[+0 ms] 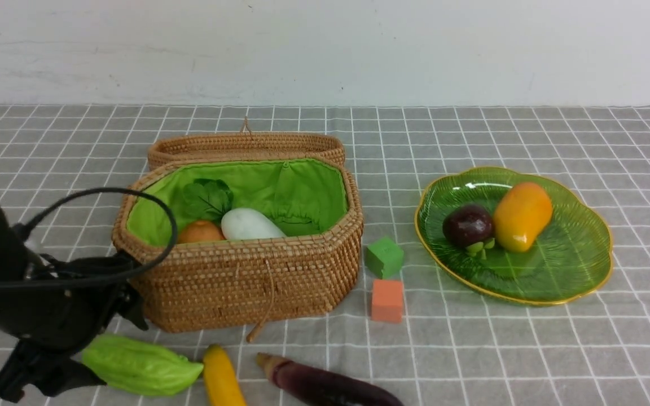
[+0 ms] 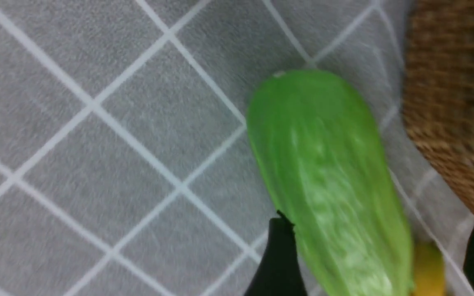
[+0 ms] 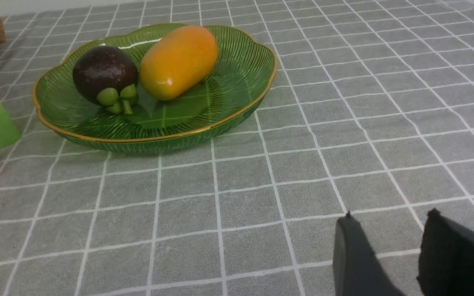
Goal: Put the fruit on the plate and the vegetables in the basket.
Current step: Take a chayote with your left arm and place it on the basket on the left.
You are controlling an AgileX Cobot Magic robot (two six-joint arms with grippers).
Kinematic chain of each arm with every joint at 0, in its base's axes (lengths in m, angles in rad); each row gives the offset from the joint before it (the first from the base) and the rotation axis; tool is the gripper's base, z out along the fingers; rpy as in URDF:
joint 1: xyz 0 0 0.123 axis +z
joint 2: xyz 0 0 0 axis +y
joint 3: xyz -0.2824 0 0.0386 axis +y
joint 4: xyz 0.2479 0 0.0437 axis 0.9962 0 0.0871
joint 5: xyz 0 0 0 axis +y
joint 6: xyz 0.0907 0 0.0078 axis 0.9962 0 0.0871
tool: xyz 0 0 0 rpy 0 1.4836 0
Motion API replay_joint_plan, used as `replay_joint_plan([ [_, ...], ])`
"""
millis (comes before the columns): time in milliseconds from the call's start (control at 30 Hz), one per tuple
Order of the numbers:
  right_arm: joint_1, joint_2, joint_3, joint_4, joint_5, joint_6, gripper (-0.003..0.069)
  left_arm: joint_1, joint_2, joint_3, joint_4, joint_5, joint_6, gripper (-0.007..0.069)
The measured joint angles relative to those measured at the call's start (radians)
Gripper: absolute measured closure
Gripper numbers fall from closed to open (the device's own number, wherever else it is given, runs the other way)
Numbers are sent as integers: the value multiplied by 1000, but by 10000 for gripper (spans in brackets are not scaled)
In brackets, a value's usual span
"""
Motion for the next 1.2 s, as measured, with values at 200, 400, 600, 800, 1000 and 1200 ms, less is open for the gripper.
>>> replay_joint_plan([
  [200,0,0,0,0,0,0,417,0,143,0,-5,-17,0,77],
  [400,0,0,0,0,0,0,417,0,159,-1,1,-3,26,131],
  [600,0,0,0,0,0,0,417,0,131,0,3,75,104,197],
  [800,0,0,0,0,0,0,417,0,-9,-2,0,191,192,197],
  [1000,0,0,0,0,0,0,417,0,-195,-116,-61,331,164,197],
  [1200,0,0,0,0,0,0,417,0,-234,-396,-207,270,127,197],
])
